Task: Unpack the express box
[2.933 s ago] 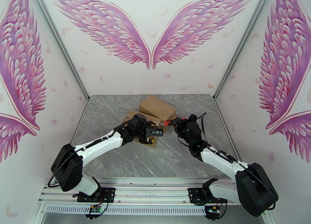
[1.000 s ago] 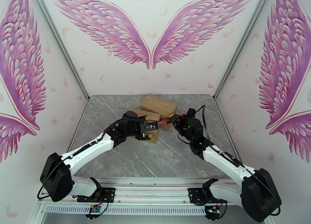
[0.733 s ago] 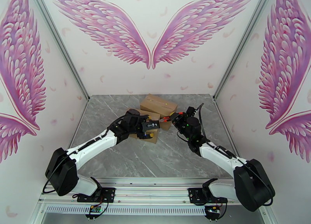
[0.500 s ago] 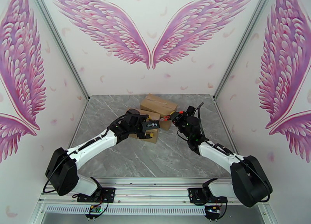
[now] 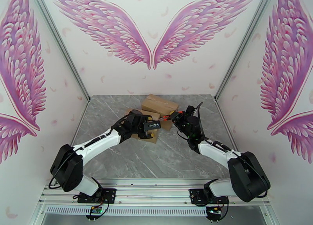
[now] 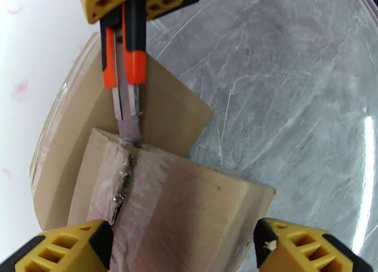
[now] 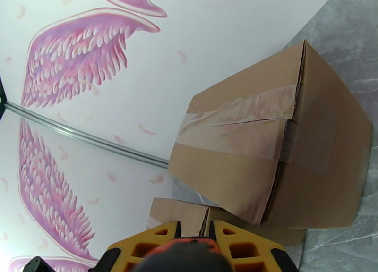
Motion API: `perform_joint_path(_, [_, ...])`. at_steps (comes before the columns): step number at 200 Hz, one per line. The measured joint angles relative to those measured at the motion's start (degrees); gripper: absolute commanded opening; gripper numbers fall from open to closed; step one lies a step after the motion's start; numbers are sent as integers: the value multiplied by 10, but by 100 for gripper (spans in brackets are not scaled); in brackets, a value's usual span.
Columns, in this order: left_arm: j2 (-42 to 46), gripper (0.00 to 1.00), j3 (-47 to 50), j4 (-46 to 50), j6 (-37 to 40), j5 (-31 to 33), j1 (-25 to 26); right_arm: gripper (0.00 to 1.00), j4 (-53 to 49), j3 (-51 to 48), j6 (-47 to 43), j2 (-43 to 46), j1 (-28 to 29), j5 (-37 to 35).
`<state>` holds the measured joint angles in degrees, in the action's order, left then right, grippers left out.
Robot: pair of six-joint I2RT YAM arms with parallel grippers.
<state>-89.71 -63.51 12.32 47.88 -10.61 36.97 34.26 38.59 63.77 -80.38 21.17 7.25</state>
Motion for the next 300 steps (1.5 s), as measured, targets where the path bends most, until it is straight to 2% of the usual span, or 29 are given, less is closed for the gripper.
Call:
perform_joint_path(118, [-9,84,-2,-9,-15,13,-13,0,-57,0,71,13,-3,24])
perform_joint_path(222, [-9,82,-2,-14,-45,31,-16,0,-59,-16,162,16,-2,32])
perform_joint_path(300, [-2,82,7,-36,-50,45,-18,0,-124,-20,162,73,10,48])
